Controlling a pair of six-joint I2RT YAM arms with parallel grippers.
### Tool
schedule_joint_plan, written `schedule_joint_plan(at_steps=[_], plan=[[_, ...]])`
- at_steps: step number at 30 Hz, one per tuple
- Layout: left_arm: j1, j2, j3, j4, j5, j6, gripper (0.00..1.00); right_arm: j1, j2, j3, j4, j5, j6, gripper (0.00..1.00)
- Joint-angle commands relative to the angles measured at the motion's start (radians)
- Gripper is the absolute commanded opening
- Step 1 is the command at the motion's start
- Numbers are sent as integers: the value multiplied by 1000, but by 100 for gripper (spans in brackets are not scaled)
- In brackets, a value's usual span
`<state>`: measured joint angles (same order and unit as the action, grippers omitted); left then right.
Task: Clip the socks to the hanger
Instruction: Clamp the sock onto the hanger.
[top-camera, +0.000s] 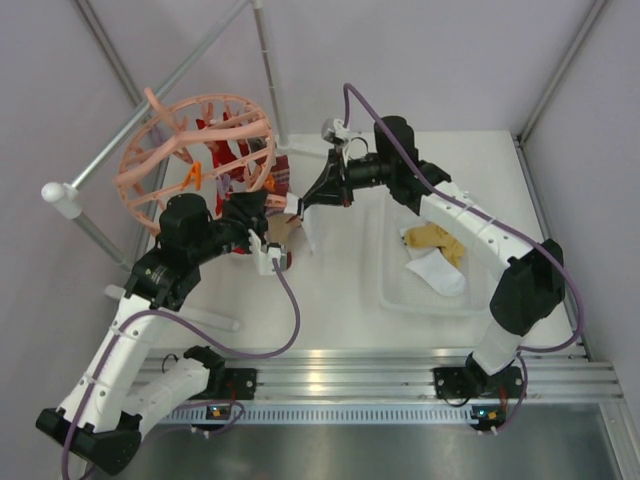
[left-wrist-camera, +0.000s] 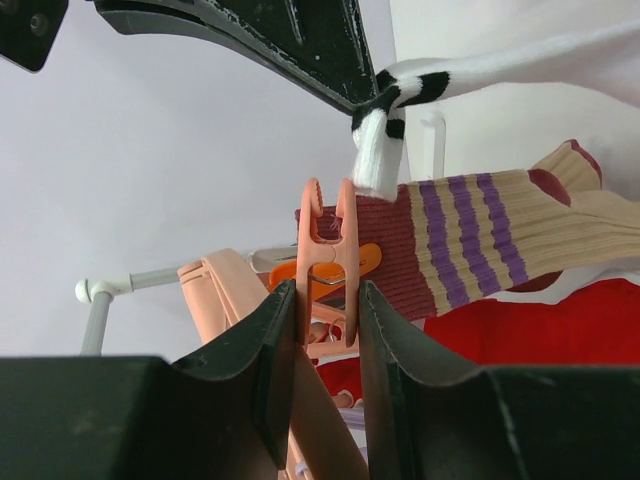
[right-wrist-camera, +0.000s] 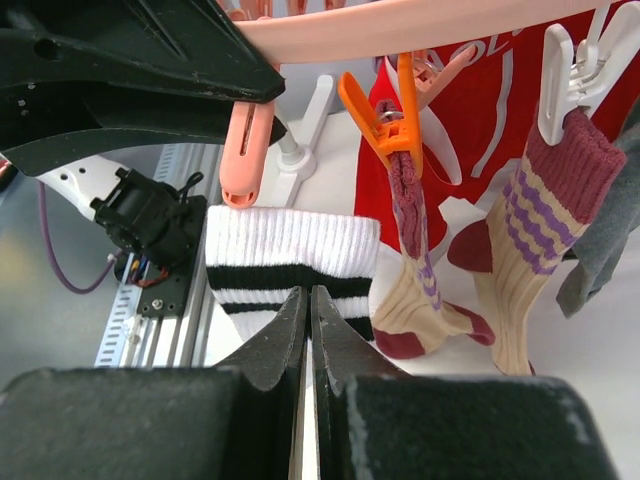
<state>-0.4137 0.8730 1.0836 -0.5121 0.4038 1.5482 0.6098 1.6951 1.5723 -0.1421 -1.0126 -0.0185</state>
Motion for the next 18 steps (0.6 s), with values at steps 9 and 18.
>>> schedule_joint_plan(at_steps=[9,18], plan=[[-7,3,-27,37,64,-5,0,21,-31,32,-86,-21,-115,0],[-7,12,-28,32,53,10,0,7,-46,25,-94,-26,-115,0]])
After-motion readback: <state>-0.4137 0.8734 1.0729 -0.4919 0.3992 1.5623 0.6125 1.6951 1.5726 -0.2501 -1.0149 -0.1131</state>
